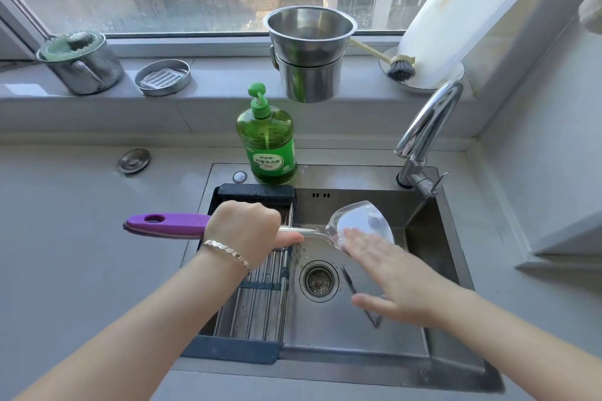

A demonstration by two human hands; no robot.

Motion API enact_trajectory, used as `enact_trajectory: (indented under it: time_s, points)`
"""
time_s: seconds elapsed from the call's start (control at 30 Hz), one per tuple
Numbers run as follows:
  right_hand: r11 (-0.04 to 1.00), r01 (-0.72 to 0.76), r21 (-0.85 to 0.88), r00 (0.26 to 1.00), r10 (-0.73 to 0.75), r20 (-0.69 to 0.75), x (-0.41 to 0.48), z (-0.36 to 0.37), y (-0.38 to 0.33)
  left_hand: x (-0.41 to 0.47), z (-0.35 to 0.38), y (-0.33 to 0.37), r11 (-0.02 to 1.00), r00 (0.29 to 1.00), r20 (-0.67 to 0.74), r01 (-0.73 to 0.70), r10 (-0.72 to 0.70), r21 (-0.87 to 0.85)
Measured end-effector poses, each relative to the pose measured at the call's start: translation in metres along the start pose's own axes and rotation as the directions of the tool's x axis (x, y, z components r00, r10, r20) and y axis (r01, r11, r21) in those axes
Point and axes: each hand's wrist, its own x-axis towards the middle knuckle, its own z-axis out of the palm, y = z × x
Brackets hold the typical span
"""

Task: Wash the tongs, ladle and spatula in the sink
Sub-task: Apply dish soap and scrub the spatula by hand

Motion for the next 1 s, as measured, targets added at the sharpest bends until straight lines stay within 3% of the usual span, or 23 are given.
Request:
enact_trajectory:
  time_s: [0.07,0.1,0.13,0.2,0.23,0.33,0.47,0.6,0.7,0.83,1.0]
  points:
    - [0.992,-0.098,-0.083,0.994,0.094,-0.047,0.002,-0.001,0.012,0.001,-0.002,0.000,0.999,0.995,-0.086,0.042,-0.040,0.022]
    - [0.991,-0.101,-0.086,0.994,0.098,-0.039,0.004,-0.001,0.007,0.002,-0.005,0.002,1.000,0.999,-0.027,0.022,-0.022,0.019]
    - [0.996,-0.073,-0.056,0.997,0.072,-0.021,0.005,0.001,-0.002,0.001,0.003,0.004,0.999,0.998,-0.061,-0.032,0.030,-0.033]
    - [0.999,-0.008,-0.031,1.000,0.007,-0.015,0.006,0.006,-0.013,0.000,0.007,0.008,0.995,1.000,-0.001,0.019,-0.019,-0.099]
    - [0.996,0.012,-0.086,0.998,-0.018,-0.065,0.005,0.005,-0.012,-0.001,0.005,0.006,0.999,1.000,-0.017,0.005,-0.006,-0.038]
    - [0.979,-0.124,-0.160,0.980,0.095,-0.175,0.002,-0.005,0.005,-0.003,0.005,0.000,0.995,0.988,-0.137,0.066,-0.076,-0.074]
    - [0.981,-0.109,-0.162,0.994,0.103,-0.047,0.001,0.006,-0.017,-0.001,0.009,0.001,0.996,0.988,-0.155,-0.003,-0.011,-0.091]
    - [0.977,-0.183,-0.105,0.980,0.173,-0.097,-0.001,0.004,-0.007,-0.003,0.003,-0.001,0.997,0.997,-0.034,0.061,-0.062,-0.047]
    - [0.973,-0.188,-0.137,0.982,0.181,-0.058,-0.001,0.003,-0.013,-0.003,0.012,0.001,0.992,0.990,0.079,0.118,-0.114,-0.047]
    - [0.976,-0.217,-0.016,0.968,0.213,-0.132,-0.006,0.000,-0.005,-0.001,0.011,-0.003,0.988,0.985,0.084,0.153,-0.150,-0.028]
    - [0.986,-0.162,-0.037,0.976,0.154,-0.151,-0.006,0.009,-0.005,-0.002,0.009,-0.004,0.991,0.981,0.138,0.137,-0.136,0.004]
